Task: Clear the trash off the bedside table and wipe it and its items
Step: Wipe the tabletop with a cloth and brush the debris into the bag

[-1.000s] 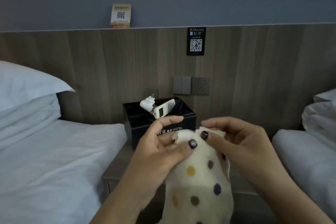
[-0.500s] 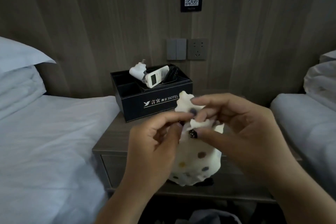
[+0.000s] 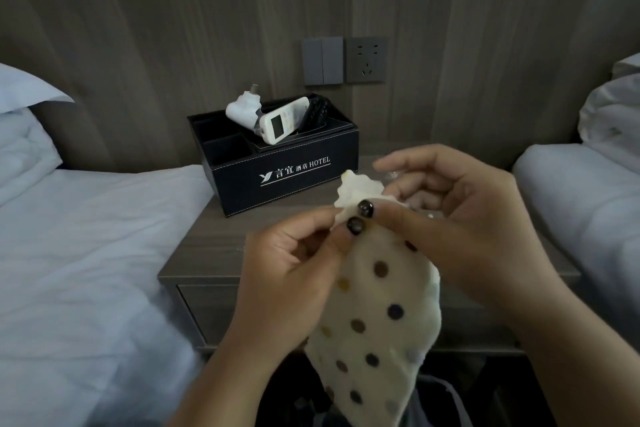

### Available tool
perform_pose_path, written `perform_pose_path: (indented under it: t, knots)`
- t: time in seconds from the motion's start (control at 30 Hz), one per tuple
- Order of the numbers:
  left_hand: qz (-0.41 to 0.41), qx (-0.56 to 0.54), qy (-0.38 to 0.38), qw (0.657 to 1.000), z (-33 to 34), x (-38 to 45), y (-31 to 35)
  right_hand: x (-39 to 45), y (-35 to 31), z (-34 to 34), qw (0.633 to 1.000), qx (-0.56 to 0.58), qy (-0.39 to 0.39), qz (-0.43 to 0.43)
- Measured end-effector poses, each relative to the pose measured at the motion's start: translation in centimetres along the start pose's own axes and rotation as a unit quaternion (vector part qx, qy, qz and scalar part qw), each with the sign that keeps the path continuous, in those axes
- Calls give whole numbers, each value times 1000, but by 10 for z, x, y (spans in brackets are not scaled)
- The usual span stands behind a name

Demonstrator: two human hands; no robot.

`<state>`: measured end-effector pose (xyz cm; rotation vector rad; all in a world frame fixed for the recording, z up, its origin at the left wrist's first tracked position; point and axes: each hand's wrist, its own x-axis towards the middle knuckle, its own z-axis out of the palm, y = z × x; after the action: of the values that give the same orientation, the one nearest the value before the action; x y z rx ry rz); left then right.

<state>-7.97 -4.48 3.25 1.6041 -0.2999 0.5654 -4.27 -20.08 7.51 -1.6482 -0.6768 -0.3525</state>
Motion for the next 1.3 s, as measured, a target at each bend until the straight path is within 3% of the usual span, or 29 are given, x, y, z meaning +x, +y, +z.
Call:
perform_pose_path:
  t: [0.23, 0.33, 0.43, 0.53, 0.63, 0.7, 0.77, 0.83, 0.93, 1.03, 1.17, 1.3]
  knots:
    - [-90, -93, 25, 991, -18, 5, -6, -2, 9, -33, 987, -102, -122, 22]
    - [-77, -56, 15, 995, -16, 5, -7, -4, 13, -38, 989, -118, -83, -21]
    - [-109, -171, -27, 979, -11, 4, -8, -6, 17, -39, 988, -137, -40, -63]
    - [-144, -262, -53, 953, -12, 3, -7, -8, 20, -42, 994, -37, -98, 6]
    - [-144, -222, -34, 964, -14, 4, -8, -10, 22, -45, 973, 93, -190, 95]
    - [-119, -115, 7, 986, -18, 5, -10, -9, 24, -45, 983, 56, -138, 107]
    - [-102, -43, 34, 993, -20, 5, -13, -7, 26, -45, 996, -26, -38, 83]
    - [-124, -97, 33, 987, -16, 4, -12, -6, 25, -41, 997, -57, 25, 47]
    - [-178, -221, 22, 959, -6, 3, -8, -9, 25, -30, 998, 18, 64, 24]
    - [-195, -288, -6, 938, -3, 4, -6, -11, 23, -22, 992, 81, 80, 46]
    - [-205, -246, -85, 944, -2, 2, -3, -14, 19, -14, 981, 149, 89, 81]
    - [-240, -269, -19, 933, -2, 2, -6, -21, 29, -5, 944, 277, 18, 179]
